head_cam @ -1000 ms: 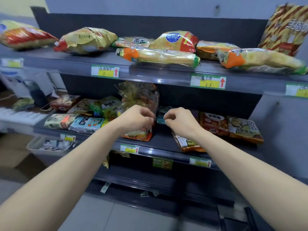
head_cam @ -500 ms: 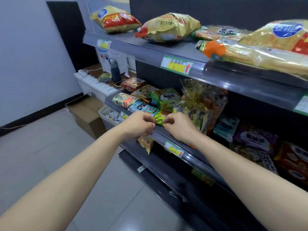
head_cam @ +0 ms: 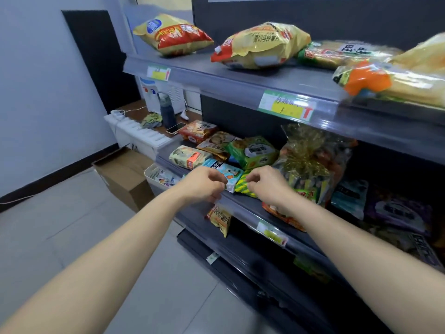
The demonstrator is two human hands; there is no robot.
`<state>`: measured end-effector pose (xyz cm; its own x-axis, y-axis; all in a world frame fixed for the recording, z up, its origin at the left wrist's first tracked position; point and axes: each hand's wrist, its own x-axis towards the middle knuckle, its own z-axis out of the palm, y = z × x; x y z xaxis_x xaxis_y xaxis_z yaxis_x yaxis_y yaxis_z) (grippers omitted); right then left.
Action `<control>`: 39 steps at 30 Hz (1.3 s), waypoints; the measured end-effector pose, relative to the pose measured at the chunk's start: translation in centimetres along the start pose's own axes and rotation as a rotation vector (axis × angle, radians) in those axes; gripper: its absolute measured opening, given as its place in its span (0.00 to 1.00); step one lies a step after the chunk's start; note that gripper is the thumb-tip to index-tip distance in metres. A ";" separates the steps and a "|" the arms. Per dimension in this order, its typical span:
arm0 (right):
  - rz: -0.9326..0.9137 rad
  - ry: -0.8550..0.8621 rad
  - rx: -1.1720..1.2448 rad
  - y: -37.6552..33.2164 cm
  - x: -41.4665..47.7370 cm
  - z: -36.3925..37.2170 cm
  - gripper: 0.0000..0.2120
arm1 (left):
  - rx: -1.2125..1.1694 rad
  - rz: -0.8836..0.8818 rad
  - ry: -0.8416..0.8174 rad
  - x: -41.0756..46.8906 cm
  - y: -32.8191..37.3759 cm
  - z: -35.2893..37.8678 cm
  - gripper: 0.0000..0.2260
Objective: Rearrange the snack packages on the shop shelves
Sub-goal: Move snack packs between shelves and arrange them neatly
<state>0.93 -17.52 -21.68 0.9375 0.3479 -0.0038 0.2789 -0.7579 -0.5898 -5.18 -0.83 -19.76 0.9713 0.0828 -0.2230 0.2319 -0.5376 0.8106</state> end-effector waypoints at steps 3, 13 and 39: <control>0.112 0.045 -0.006 -0.3 1.0 0.3 0.10 | 0.002 0.011 -0.073 2.0 -0.6 -1.5 0.08; 0.478 0.112 0.186 -0.9 2.2 3.5 0.19 | -0.063 0.017 -0.234 8.4 -2.6 -1.3 0.03; 0.822 0.092 0.575 2.8 10.6 7.8 0.20 | -0.422 -0.296 -0.353 18.2 -2.9 4.8 0.05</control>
<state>10.01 -11.65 -29.66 0.8133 -0.2250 -0.5365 -0.5813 -0.3537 -0.7328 11.60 -1.81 -28.82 0.8034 -0.1440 -0.5778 0.5592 -0.1509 0.8152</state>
